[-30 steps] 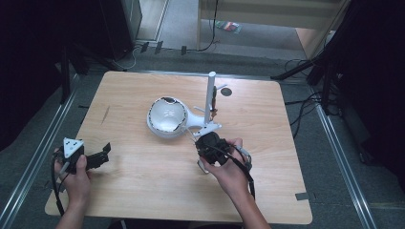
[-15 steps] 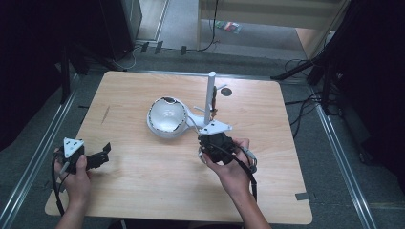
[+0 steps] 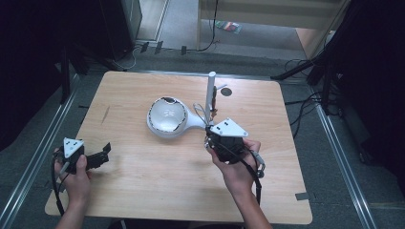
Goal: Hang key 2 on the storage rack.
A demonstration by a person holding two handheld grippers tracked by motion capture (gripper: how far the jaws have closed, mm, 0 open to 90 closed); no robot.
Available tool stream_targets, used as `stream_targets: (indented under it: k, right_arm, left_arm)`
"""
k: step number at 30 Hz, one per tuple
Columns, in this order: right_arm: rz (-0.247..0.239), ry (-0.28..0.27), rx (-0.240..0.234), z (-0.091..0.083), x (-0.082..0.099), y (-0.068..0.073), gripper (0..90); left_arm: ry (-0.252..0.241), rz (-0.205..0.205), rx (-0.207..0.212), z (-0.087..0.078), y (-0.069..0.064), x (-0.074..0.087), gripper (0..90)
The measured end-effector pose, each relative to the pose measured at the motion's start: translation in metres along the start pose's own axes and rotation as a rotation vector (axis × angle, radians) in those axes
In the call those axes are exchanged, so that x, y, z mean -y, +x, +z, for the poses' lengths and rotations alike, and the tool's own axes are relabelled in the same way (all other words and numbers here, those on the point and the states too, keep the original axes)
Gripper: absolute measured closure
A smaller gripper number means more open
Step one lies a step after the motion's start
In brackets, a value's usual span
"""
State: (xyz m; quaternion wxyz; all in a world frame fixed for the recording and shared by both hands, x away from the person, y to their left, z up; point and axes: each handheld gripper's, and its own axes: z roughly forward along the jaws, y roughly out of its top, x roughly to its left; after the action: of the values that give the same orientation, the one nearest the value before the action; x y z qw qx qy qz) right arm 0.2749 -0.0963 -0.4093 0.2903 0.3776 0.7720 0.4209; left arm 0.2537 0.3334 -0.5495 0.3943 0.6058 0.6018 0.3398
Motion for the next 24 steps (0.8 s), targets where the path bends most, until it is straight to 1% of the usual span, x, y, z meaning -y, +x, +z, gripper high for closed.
stream_targets:
  k: [3, 4, 5, 8, 11, 16, 24]
  right_arm:
    - [0.008, -0.036, 0.028, -0.003, 0.0, -0.002, 83.9]
    - [0.008, -0.036, 0.028, -0.003, 0.0, -0.002, 83.9]
    - [0.019, -0.061, 0.048, -0.005, 0.001, -0.004, 83.9]
    - [0.016, -0.085, 0.071, -0.007, 0.001, -0.006, 83.9]
    - [0.013, -0.11, 0.086, -0.008, 0.002, -0.008, 83.9]
    - [0.024, -0.147, 0.108, -0.011, 0.002, -0.01, 83.9]
    - [0.045, -0.141, 0.116, -0.008, 0.005, -0.011, 83.9]
  left_arm:
    - [0.0, -0.001, 0.001, 0.0, 0.0, 0.0, 0.0]
    - [0.0, -0.001, 0.001, 0.0, 0.0, 0.0, 0.0]
    - [-0.001, -0.002, 0.002, 0.0, 0.0, 0.0, 0.0]
    - [0.001, -0.001, 0.001, 0.0, 0.0, 0.0, 0.0]
    - [0.005, 0.002, 0.0, 0.0, 0.0, 0.0, 0.0]
    - [0.002, 0.005, 0.001, 0.0, 0.0, 0.0, 0.0]
    - [0.0, 0.0, 0.002, 0.0, 0.0, 0.0, 0.0]
